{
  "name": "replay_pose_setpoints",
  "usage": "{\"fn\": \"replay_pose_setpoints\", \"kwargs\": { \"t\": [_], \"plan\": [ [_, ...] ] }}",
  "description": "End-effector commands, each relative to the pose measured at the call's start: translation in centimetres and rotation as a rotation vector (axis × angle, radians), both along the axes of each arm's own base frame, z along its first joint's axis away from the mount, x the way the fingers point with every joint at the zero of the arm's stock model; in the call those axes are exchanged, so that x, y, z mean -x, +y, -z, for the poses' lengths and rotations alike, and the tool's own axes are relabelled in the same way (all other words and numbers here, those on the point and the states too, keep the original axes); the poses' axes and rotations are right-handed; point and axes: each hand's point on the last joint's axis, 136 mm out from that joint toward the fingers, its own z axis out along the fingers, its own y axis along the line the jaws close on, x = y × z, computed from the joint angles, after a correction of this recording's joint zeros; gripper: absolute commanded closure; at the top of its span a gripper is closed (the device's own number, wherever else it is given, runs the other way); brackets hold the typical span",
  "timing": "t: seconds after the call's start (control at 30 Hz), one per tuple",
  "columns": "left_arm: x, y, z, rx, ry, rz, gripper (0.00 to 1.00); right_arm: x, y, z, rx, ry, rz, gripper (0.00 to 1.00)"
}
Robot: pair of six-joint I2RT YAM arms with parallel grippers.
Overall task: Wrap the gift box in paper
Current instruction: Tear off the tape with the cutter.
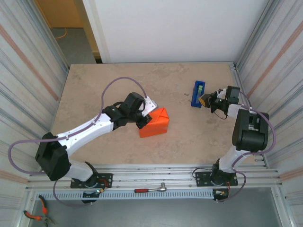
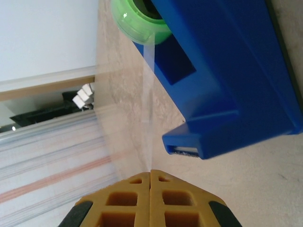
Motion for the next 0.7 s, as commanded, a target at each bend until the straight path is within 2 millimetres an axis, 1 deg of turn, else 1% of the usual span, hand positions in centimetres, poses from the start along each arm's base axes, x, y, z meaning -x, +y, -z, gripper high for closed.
{"fn": "replay_pose_setpoints", "kwargs": {
  "t": [0.0,0.43,0.67],
  "plan": [
    [2.8,0.8,4.2,-0.109,0.12,0.058,0.82,1.0,1.0,-1.1,-0.022,-0.023,-0.03,1.0],
    [2.8,0.8,4.4,-0.115,0.124,0.058,0.82,2.3,1.2,0.9,-0.02,0.018,-0.027,1.0],
    [2.8,0.8,4.4,-0.113,0.123,0.058,0.82,2.7,0.5,2.3,-0.012,0.05,-0.007,1.0]
  ]
}}
